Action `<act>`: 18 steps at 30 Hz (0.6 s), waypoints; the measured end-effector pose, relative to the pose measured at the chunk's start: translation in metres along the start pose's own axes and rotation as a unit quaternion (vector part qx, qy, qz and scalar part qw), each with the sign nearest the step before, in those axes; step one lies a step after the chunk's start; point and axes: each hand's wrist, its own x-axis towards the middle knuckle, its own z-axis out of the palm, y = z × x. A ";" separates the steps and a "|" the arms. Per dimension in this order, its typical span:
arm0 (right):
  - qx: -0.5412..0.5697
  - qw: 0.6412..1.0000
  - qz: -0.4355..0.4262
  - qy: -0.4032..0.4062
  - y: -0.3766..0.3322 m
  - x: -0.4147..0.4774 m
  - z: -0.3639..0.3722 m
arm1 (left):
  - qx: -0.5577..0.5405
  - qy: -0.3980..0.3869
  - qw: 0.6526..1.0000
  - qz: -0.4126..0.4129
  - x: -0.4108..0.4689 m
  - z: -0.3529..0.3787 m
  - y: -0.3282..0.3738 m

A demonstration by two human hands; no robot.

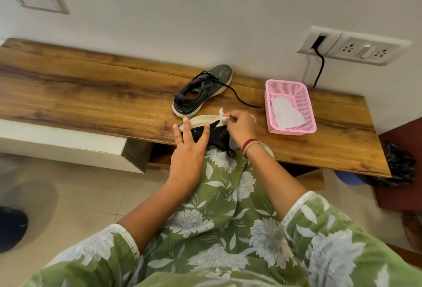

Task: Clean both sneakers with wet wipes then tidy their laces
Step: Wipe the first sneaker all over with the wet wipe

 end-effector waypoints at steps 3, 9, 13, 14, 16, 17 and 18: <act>-0.021 0.999 -0.042 0.011 -0.011 -0.009 0.013 | -0.023 0.010 1.000 -0.003 -0.001 0.002 0.001; 0.076 0.991 -0.096 -0.055 -0.027 -0.027 0.016 | -0.043 0.009 0.999 -0.017 -0.001 0.001 -0.001; 0.153 0.976 -0.088 -0.128 -0.025 -0.023 0.003 | -0.016 -0.016 1.000 -0.016 -0.001 -0.002 -0.001; 0.218 0.968 -0.044 -0.117 -0.021 -0.020 -0.004 | -0.008 -0.024 1.000 -0.014 0.000 -0.004 0.000; 0.348 0.933 0.067 -0.056 -0.005 -0.009 -0.022 | 0.000 -0.030 0.999 -0.017 0.002 -0.007 0.002; 0.380 0.918 0.113 -0.012 0.007 -0.002 -0.032 | 0.001 -0.031 0.999 -0.020 0.002 -0.008 0.003; 0.377 0.914 0.146 0.039 0.020 0.006 -0.042 | 0.003 -0.034 0.999 -0.023 0.003 -0.007 0.003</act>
